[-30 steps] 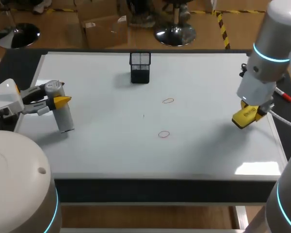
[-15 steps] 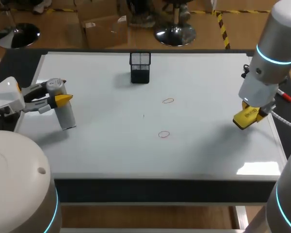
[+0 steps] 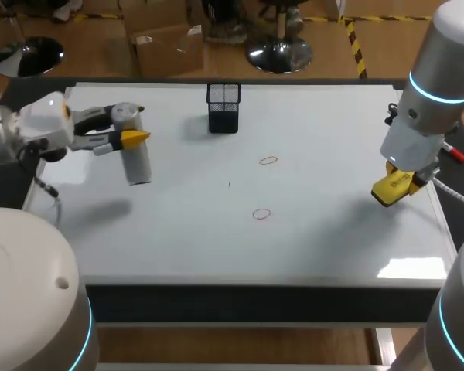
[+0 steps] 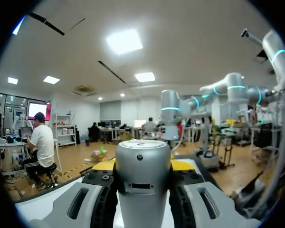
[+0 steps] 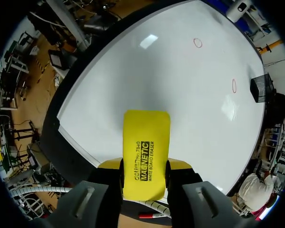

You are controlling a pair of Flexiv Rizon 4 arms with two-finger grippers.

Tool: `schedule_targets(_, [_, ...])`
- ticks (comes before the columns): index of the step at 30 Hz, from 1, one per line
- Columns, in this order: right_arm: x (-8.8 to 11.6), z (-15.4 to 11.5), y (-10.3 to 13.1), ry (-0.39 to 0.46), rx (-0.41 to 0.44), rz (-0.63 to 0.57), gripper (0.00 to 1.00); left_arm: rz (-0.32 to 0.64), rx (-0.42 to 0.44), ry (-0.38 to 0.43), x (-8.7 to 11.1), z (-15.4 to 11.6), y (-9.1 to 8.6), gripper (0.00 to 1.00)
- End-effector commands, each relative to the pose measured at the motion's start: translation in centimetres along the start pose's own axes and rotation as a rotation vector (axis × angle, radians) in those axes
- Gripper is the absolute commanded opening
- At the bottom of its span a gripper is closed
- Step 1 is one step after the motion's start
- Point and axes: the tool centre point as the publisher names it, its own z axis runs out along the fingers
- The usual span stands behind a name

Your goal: Pick up the inspection probe, press it on each red-marked spot on the whiteboard one by one, put down the probe, pick up the eraser, and wipe off all the red marks.

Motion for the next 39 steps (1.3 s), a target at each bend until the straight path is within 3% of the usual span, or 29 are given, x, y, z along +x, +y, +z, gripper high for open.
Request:
schedule_targets(1, [0.0, -0.1, -0.1, 0.003, 0.002, -0.001, 0.0, -0.016, 0.005, 0.104, -1.1, 2.9, 0.0, 0.0])
schedule_targets(10, [0.0, -0.1, -0.1, 0.003, 0.002, -0.001, 0.0, -0.029, 0.02, 0.212, -0.6, 9.1, -0.5, 0.0])
schedule_targets(18, [0.0, -0.1, -0.1, 0.003, 0.002, -0.001, 0.0, -0.043, 0.04, 0.255, -0.1, 14.3, -0.1, 0.0])
schedule_targets(25, [0.0, -0.1, -0.1, 0.003, 0.002, -0.001, 0.0, -0.036, 0.074, 0.251, -0.2, 18.1, 0.4, 0.0])
schedule_targets(39, [0.0, -0.1, -0.1, 0.003, 0.002, -0.001, 0.0, -0.024, 0.104, 0.204, -1.7, 23.2, 3.4, 0.0])
